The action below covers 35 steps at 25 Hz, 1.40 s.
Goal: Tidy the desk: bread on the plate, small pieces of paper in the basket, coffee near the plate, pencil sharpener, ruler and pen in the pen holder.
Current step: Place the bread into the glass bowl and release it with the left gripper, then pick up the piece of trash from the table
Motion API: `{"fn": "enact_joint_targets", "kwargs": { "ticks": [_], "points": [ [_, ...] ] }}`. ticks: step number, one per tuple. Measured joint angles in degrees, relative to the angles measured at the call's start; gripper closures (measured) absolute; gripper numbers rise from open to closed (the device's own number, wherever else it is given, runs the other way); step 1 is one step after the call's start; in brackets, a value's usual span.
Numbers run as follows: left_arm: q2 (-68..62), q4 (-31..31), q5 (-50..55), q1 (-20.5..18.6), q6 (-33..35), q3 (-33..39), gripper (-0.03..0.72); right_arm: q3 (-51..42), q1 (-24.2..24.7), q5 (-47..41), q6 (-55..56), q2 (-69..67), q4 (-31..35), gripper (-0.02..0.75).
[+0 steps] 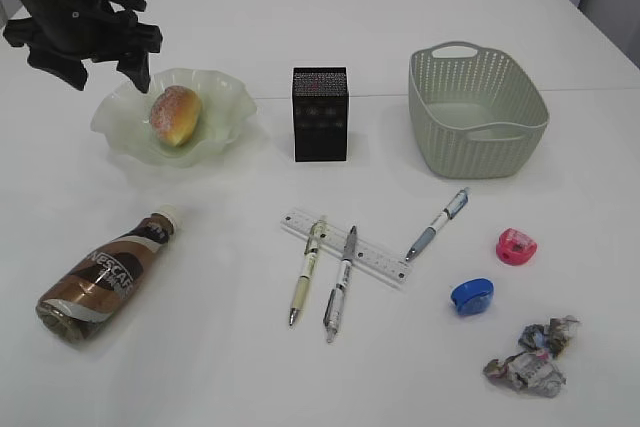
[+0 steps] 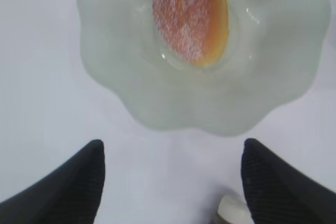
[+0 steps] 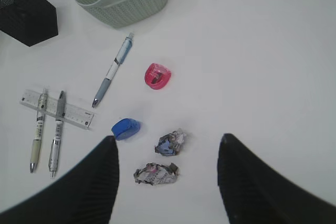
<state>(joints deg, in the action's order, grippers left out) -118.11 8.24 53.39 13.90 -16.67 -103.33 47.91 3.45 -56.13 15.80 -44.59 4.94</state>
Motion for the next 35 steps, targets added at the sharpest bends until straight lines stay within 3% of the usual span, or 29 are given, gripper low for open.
{"fn": "enact_joint_targets", "kwargs": {
  "ticks": [8, 17, 22, 30, 35],
  "points": [
    [2.7, -3.9, 14.9, 0.0, 4.9, 0.0, 0.168, 0.0, 0.0, -1.5, -3.6, -4.3, 2.0, 0.269],
    [7.8, -5.1, 16.9, 0.0, 6.4, 0.0, 0.19, 0.0, -0.6, -4.0, -13.2, -12.5, 5.0, 0.269],
    [9.8, -6.0, 17.0, 0.0, 6.6, 0.0, 0.191, 0.0, -5.2, -4.5, -20.6, -17.5, 6.5, 0.269],
    [10.0, -6.2, 17.4, 0.0, 6.9, 0.0, 0.191, 0.3, -15.0, 2.8, -25.1, -25.1, 7.3, 0.269],
    [10.0, -6.2, 17.4, 0.0, 7.3, 0.0, 0.191, 0.3, -20.7, 3.6, -25.4, -32.0, 2.7, 0.269]
  ]
}}
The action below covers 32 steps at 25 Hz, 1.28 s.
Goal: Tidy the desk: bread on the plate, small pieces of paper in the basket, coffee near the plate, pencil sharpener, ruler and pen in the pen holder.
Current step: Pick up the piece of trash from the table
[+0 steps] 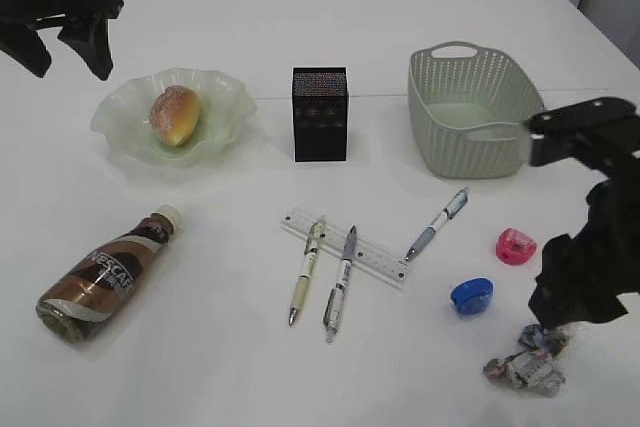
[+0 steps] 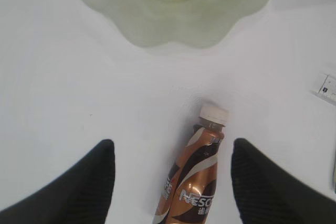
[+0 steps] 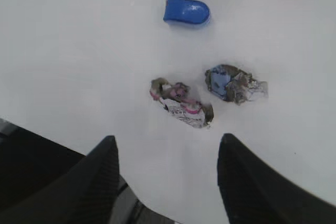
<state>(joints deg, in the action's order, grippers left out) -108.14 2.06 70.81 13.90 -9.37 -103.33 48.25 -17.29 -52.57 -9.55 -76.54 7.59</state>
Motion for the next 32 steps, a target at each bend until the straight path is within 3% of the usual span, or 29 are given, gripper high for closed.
{"fn": "enact_joint_targets", "kwargs": {
  "ticks": [18, 32],
  "points": [
    [0.0, 0.0, 0.1, 0.0, 0.1, 0.0, 0.198, 0.1, -1.6, 4.5, -0.1, -16.0, -3.0, 0.269],
    [0.0, 0.0, 0.1, 0.0, 0.1, 0.0, 0.202, 0.2, -1.6, 9.2, -0.1, -20.1, -5.2, 0.269]
  ]
}}
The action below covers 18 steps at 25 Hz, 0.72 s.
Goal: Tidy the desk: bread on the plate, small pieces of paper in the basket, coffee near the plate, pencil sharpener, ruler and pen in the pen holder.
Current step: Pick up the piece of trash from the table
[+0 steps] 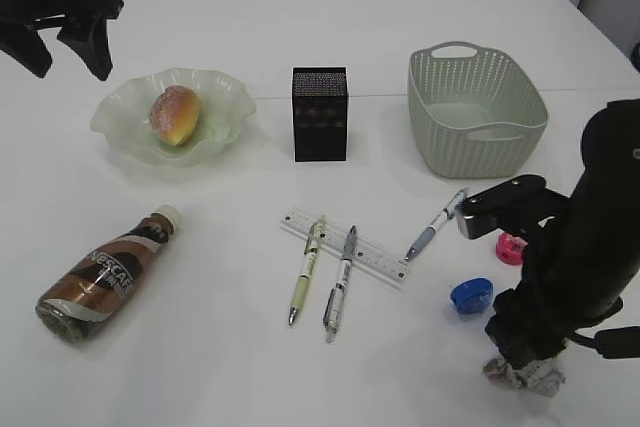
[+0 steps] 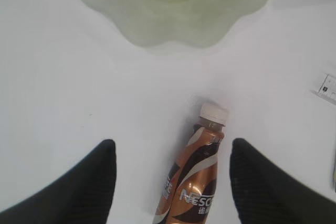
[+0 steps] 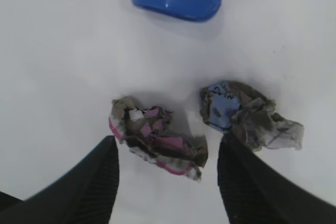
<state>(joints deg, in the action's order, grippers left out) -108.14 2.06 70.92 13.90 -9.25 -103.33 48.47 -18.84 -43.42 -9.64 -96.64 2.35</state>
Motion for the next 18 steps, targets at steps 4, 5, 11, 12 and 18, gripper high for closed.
{"fn": "enact_joint_targets", "kwargs": {
  "ticks": [4, 5, 11, 12, 18],
  "points": [
    [0.0, 0.0, 0.0, 0.0, 0.0, 0.0, 0.202, 0.0, 0.0, 0.1, 0.0, -1.3, 0.8, 0.269],
    [0.0, 0.0, 0.0, 0.0, 0.0, 0.0, 0.202, 0.0, 0.0, 0.3, 0.0, -1.4, 0.8, 0.269],
    [0.0, 0.0, 0.0, 0.0, 0.0, 0.0, 0.202, 0.0, 0.0, 2.1, 0.0, -1.6, 1.1, 0.269],
    [0.0, 0.0, 0.0, 0.0, 0.0, 0.0, 0.202, 0.0, 0.0, 2.1, 0.0, -1.7, 1.1, 0.269],
    [0.0, 0.0, 0.0, 0.0, 0.0, 0.0, 0.202, 0.0, 0.0, 1.9, 0.0, -3.4, 1.1, 0.27]
  ]
}}
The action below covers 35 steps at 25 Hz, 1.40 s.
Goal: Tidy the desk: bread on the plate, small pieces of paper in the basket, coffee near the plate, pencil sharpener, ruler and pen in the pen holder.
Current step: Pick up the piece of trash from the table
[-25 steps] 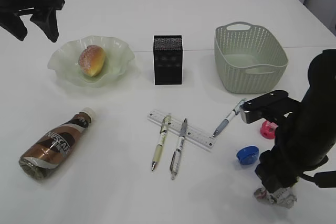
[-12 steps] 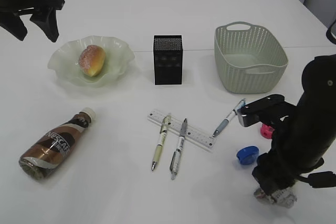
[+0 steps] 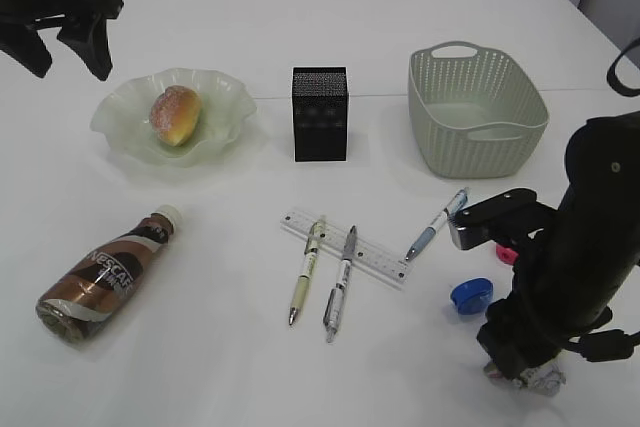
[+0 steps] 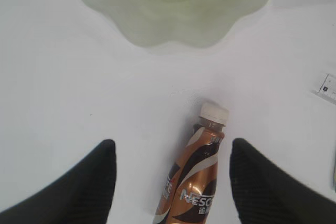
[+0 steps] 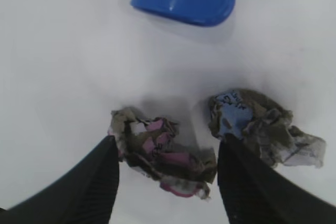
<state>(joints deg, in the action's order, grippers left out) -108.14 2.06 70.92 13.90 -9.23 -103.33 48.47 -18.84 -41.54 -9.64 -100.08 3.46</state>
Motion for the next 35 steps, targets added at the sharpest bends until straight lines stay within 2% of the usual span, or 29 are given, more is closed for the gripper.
{"fn": "enact_joint_targets", "kwargs": {
  "ticks": [19, 21, 26, 29, 35],
  "points": [
    [0.0, 0.0, 0.0, 0.0, 0.0, 0.0, 0.202, 0.1, 0.0, -0.3, 0.0, -3.1, -0.2, 0.28],
    [0.0, 0.0, 0.0, 0.0, 0.0, 0.0, 0.202, 0.1, 0.0, -0.3, 0.0, -3.1, 0.0, 0.329],
    [0.0, 0.0, 0.0, 0.0, 0.0, 0.0, 0.202, 0.1, 0.0, -0.3, 0.0, -3.1, 0.7, 0.585],
    [0.0, 0.0, 0.0, 0.0, 0.0, 0.0, 0.202, 0.1, 0.0, -0.3, 0.0, -3.1, 0.8, 0.705],
    [0.0, 0.1, 0.0, 0.0, 0.0, 0.0, 0.213, 1.8, 0.0, -4.0, 0.0, -3.1, 2.1, 0.724]
  ]
}}
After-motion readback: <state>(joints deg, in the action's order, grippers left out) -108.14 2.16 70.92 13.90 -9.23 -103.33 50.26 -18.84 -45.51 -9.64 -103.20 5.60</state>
